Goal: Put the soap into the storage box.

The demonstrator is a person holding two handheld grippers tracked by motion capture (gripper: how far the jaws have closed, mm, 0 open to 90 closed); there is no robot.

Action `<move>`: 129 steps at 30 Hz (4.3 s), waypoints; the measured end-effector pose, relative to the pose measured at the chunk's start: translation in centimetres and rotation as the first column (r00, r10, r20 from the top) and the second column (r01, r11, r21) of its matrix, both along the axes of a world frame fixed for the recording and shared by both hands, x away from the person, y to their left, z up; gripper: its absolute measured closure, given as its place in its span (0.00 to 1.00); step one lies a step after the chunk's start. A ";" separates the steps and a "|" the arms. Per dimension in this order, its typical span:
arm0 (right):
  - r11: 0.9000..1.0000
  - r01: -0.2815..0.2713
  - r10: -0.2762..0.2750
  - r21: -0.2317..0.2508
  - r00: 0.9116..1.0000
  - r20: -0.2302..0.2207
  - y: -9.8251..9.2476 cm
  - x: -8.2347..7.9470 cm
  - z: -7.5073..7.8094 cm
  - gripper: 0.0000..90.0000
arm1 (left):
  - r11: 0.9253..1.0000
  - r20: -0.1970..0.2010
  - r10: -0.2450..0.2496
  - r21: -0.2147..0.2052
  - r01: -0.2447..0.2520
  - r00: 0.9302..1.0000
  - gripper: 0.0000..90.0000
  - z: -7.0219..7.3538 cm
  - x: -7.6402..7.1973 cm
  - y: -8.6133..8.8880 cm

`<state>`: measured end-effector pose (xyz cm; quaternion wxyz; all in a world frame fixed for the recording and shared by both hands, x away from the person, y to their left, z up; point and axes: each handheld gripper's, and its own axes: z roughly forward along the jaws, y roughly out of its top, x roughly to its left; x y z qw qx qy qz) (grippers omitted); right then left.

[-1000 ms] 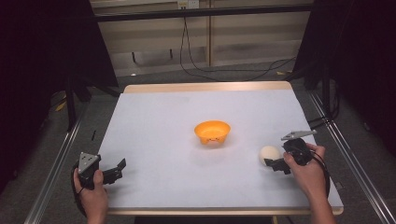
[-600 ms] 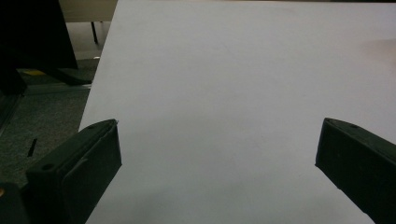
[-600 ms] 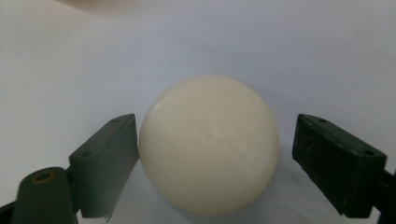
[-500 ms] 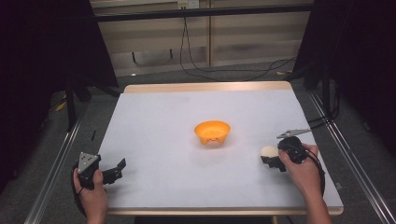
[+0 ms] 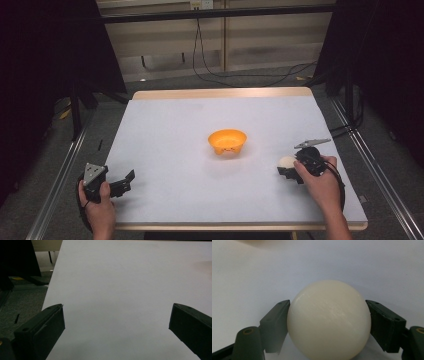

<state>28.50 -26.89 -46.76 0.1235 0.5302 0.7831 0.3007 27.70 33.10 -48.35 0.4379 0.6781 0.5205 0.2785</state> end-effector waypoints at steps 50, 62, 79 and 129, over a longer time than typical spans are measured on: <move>0.998 -0.055 0.055 -0.009 0.998 0.031 1.5 1.7 3.5 0.27 | 1.000 0.001 0.000 -0.001 0.000 1.000 0.00 0.0 0.0 0.0; 0.997 -0.078 0.079 -0.009 0.996 0.041 2.4 2.5 4.4 0.27 | 1.000 0.001 -0.002 -0.008 0.002 1.000 0.00 0.0 0.0 0.1; 0.991 -0.131 0.131 -0.004 0.990 0.041 5.0 4.3 5.7 0.27 | 1.000 0.003 -0.005 -0.012 0.005 1.000 0.00 0.0 0.0 0.1; 0.974 -0.225 0.225 -0.011 0.973 0.052 11.1 8.0 7.0 0.27 | 1.000 0.002 -0.003 -0.012 0.003 1.000 0.00 0.0 0.0 0.2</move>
